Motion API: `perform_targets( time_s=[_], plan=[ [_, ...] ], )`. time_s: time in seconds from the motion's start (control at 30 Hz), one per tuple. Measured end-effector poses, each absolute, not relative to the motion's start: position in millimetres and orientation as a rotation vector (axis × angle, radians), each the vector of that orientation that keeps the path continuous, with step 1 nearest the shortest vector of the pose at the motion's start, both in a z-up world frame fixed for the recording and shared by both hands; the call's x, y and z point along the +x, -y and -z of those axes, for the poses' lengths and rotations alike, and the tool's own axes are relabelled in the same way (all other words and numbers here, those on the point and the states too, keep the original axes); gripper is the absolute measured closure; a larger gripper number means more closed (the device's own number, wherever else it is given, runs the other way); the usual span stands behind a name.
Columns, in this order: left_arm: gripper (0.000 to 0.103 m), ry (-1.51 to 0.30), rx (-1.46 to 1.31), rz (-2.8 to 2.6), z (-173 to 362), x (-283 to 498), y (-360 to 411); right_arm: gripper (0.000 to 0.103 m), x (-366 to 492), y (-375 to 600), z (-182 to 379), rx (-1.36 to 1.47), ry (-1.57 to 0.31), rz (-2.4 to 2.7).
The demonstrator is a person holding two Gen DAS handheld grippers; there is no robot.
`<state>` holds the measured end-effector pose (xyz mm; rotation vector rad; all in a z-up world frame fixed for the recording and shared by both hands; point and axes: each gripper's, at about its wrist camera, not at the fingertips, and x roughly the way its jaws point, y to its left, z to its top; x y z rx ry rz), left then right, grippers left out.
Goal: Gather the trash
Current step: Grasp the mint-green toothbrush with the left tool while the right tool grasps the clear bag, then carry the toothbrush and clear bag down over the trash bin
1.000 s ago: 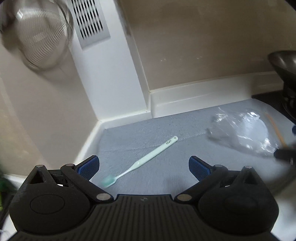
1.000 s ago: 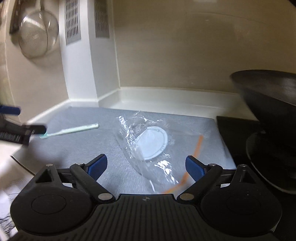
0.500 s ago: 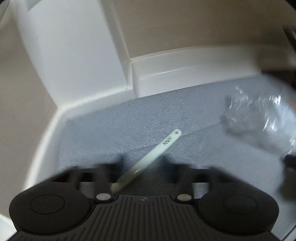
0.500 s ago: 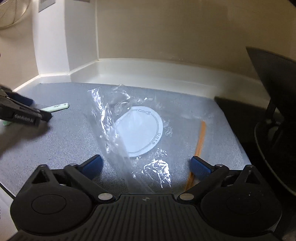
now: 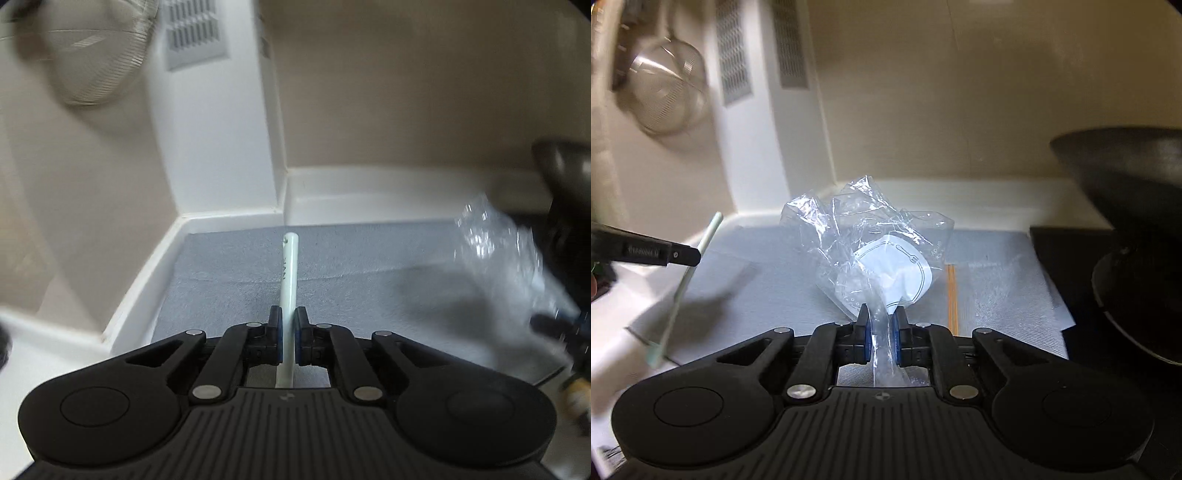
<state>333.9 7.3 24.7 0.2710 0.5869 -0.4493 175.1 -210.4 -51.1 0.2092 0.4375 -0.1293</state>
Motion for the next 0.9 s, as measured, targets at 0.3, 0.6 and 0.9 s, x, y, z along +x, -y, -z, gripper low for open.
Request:
perform_targets(
  time_s=[0.3,0.6,0.9],
  plan=[
    [0.101,-0.487,0.096,0.383,-60,244,-46,0.091,115,192,28,0.195,-0.393,0.028],
    [0.103,-0.316,0.008,0.351,-98,147,-67,0.091,77,174,6,0.129,-0.336,-0.062],
    [0.103,-0.443,0.015,0.299,-51,185,-63,0.091,71,171,18,0.098,-0.386,-0.047]
  ],
)
